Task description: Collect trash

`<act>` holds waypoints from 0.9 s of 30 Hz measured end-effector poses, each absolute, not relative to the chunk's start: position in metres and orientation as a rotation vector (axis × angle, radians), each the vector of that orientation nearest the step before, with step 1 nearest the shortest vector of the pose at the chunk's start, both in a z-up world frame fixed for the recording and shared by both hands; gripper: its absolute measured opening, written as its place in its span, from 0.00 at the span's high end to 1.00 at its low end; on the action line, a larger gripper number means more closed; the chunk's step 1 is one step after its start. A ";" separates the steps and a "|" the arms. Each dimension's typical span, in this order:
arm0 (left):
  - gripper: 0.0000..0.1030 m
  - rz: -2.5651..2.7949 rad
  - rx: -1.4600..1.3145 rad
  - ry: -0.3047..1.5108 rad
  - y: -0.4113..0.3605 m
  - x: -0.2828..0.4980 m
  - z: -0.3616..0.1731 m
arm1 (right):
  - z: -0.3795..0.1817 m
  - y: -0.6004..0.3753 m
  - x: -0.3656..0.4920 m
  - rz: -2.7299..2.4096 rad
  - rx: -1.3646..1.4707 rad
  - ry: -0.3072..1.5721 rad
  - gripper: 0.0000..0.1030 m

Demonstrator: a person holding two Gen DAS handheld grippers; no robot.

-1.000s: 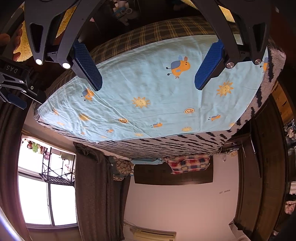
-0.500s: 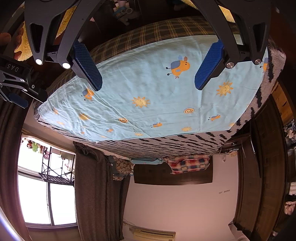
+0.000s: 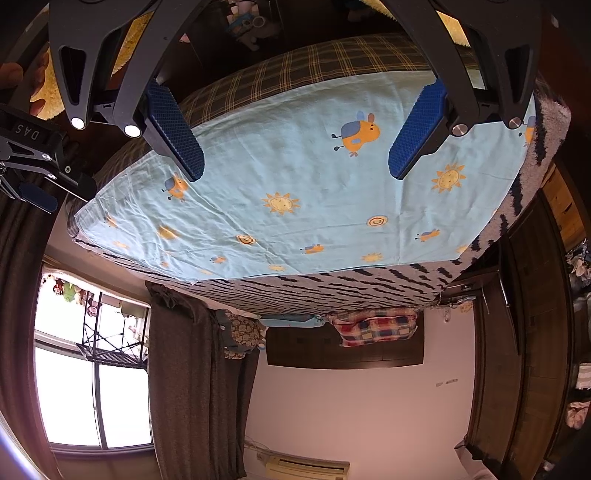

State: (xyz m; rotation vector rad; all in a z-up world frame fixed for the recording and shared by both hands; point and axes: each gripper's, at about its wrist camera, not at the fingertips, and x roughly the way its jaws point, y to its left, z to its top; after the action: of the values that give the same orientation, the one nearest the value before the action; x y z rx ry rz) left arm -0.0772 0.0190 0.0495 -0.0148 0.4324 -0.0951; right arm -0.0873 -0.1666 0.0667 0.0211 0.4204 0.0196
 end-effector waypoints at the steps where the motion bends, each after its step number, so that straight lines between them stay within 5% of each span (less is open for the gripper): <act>1: 0.08 -0.095 -0.015 0.433 0.019 -0.077 0.049 | 0.067 -0.167 -0.087 0.018 0.023 0.420 0.03; 27: 0.08 -0.093 -0.021 0.417 0.020 -0.082 0.052 | 0.066 -0.169 -0.088 0.005 0.035 0.418 0.03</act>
State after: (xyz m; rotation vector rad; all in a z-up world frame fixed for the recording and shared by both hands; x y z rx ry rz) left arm -0.0818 0.0201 0.0520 -0.0210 0.4174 -0.0927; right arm -0.0879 -0.1686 0.0658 0.0346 0.4184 0.0047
